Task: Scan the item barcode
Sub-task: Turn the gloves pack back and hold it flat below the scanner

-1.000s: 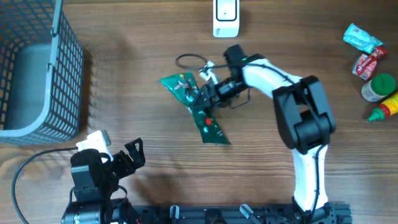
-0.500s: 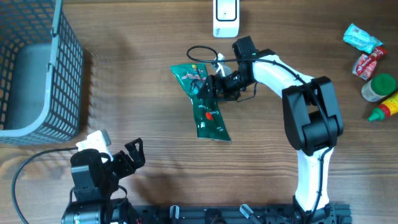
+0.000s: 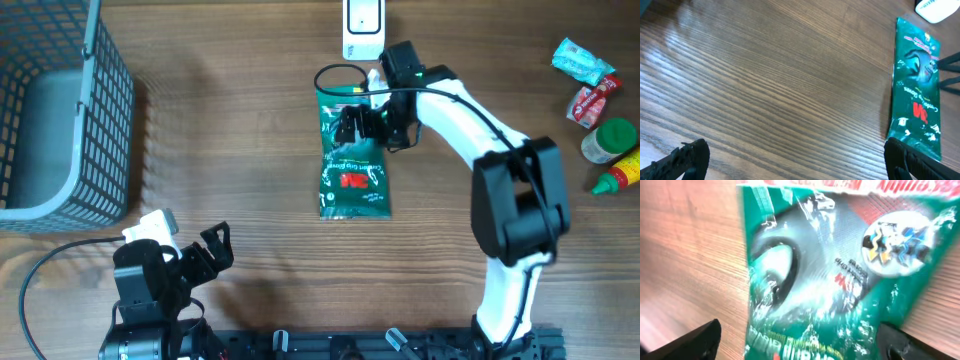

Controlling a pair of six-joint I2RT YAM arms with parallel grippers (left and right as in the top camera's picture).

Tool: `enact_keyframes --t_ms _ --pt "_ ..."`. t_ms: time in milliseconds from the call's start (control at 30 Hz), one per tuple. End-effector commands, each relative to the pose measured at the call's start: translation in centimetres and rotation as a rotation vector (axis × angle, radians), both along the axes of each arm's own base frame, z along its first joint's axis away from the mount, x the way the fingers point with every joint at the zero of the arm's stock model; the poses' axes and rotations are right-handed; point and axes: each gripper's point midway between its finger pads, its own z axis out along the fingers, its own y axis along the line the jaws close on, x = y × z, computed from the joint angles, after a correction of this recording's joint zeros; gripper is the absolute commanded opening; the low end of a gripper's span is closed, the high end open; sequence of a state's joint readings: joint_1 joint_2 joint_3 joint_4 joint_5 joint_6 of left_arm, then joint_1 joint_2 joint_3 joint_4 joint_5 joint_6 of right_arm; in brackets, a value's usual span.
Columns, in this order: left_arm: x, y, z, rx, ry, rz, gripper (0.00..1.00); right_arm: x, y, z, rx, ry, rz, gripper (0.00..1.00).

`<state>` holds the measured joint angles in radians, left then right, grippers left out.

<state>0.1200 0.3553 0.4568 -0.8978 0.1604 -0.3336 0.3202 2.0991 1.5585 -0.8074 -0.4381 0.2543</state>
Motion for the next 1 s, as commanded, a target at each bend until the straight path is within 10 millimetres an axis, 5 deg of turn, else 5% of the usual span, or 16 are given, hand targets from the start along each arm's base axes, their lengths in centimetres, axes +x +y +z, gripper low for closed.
enact_keyframes --t_ms 0,200,400,567,767,867,933,967 --pt "0.0 0.3 -0.1 0.016 -0.001 0.004 1.0 1.6 -3.6 2.8 -0.17 -0.112 -0.129 1.0" --pt "0.0 0.3 -0.1 0.016 -0.001 0.004 1.0 1.2 -5.8 -0.7 -0.295 -0.096 -0.166 1.0" --pt "0.0 0.3 -0.1 0.016 -0.001 0.004 1.0 0.0 -4.6 -4.2 -0.296 -0.058 -0.128 1.0" --pt "0.0 0.3 -0.1 0.016 -0.001 0.004 1.0 -0.9 -1.4 -5.6 -0.294 -0.079 -0.028 1.0" --pt "0.0 0.3 -0.1 0.016 -0.001 0.004 1.0 -2.9 -3.4 -10.7 -0.481 0.005 -0.023 0.98" --pt "0.0 0.3 -0.1 0.016 -0.001 0.004 1.0 -5.7 -4.9 -14.3 -0.546 0.137 0.006 0.68" --pt "0.0 0.3 -0.1 0.016 -0.001 0.005 1.0 -7.7 -5.8 -16.1 -0.587 0.222 0.027 0.32" --pt "0.0 0.3 -0.1 0.016 -0.001 0.004 1.0 -8.8 -6.4 -16.9 -0.608 0.267 0.038 0.04"
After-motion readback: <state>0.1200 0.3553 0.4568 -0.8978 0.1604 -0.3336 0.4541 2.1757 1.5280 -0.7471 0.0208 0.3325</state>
